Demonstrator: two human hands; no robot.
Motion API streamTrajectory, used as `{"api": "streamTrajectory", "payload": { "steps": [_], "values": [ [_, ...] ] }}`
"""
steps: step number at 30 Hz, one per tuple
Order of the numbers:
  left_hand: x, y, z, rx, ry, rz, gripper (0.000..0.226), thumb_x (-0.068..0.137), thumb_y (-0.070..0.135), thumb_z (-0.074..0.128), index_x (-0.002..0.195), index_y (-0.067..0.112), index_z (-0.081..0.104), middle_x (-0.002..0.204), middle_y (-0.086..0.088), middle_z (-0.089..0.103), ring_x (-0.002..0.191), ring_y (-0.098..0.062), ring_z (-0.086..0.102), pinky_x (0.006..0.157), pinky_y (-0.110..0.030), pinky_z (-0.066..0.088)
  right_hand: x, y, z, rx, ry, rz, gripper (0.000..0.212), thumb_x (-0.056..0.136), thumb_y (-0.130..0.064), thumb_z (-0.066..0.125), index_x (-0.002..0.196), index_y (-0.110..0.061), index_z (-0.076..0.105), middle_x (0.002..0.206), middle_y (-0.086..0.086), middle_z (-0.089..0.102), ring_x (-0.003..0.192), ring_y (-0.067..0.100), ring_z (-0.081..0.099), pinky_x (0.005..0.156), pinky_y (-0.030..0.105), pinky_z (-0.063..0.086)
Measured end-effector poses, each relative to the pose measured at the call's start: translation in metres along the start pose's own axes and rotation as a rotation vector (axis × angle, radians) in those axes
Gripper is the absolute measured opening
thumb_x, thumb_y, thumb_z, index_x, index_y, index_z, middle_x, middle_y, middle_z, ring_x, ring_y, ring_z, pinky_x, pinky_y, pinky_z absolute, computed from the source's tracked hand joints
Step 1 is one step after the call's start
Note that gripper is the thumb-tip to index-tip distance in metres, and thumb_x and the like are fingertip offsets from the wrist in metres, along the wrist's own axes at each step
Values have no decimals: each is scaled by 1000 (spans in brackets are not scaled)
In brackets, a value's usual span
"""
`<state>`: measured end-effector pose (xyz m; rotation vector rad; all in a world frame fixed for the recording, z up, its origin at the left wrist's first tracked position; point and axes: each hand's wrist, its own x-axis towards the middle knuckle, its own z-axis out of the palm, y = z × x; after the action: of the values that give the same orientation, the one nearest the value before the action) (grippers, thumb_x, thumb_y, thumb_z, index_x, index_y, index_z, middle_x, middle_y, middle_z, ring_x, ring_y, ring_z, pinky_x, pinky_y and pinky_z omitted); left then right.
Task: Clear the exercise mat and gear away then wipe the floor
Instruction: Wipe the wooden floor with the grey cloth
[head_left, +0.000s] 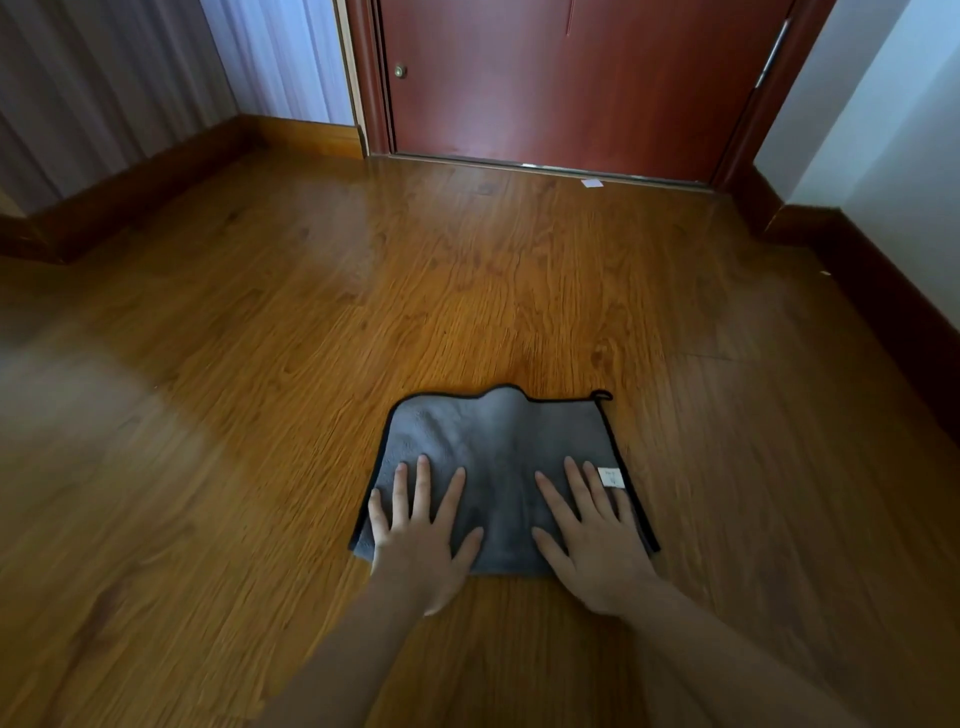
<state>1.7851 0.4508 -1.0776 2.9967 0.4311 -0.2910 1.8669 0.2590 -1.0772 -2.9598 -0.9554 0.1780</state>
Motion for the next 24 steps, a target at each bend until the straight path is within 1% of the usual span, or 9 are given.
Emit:
{"api": "streamTrajectory", "payload": {
  "steps": [1,3,4,6,8,11,13,18,24],
  "values": [
    [16,3,-6,-20,-20,-15,94,52,74,-39,135,32,-34,146,-8,-36,137,-31,-29,108,-55,-15,17,6,-5,26,-39,-15,83,66,-71,-30,141,-35,-20,155,4,-15,143,22,-13,114,40,-5],
    [53,9,-18,-7,-34,-32,78,72,72,-18,138,33,-31,150,-9,-33,139,-33,-27,109,-57,-13,53,17,-11,48,-54,-7,97,55,-75,-36,143,-35,-22,157,4,-18,144,22,-17,114,44,-5],
    [71,11,-21,4,-51,-35,71,83,69,-6,141,33,-27,152,-9,-30,139,-33,-25,110,-57,-11,71,21,-13,44,-48,3,98,58,-77,-31,145,-35,-17,157,4,-16,144,22,-15,114,45,-3],
    [108,16,-31,11,-71,-43,67,92,62,8,144,33,-23,152,-9,-29,140,-33,-24,111,-57,-9,105,28,-14,52,-55,25,91,64,-70,-18,148,-35,-10,158,4,-13,145,23,-13,115,46,-1],
    [141,24,-39,17,-83,-43,67,92,61,10,145,33,-21,153,-9,-28,140,-33,-24,111,-57,-9,135,34,-18,68,-59,42,87,68,-66,-14,148,-34,-8,158,4,-12,145,23,-12,116,48,0],
    [181,33,-45,-3,-90,-64,67,92,61,10,145,33,-20,153,-9,-28,140,-34,-24,111,-58,-9,180,45,-24,56,-83,63,64,92,-59,7,149,-34,-7,158,4,-12,145,24,-12,116,48,-1],
    [205,38,-50,-10,-88,-83,67,92,61,10,146,33,-19,153,-10,-26,140,-35,-23,111,-59,-9,205,53,-27,54,-90,70,59,97,-54,14,148,-34,-7,158,4,-13,145,24,-13,116,48,-2],
    [241,44,-59,-13,-83,-125,66,93,60,11,146,32,-17,154,-10,-25,140,-35,-22,110,-59,-9,243,66,-32,52,-100,82,57,98,-53,12,148,-34,-8,158,4,-14,144,24,-14,116,48,-5],
    [243,46,-61,-12,-102,-138,65,94,58,11,146,32,-18,154,-10,-24,141,-34,-21,111,-58,-9,248,67,-34,52,-107,85,57,98,-51,14,148,-34,-8,158,4,-15,144,25,-15,116,48,-6]
  ]
}}
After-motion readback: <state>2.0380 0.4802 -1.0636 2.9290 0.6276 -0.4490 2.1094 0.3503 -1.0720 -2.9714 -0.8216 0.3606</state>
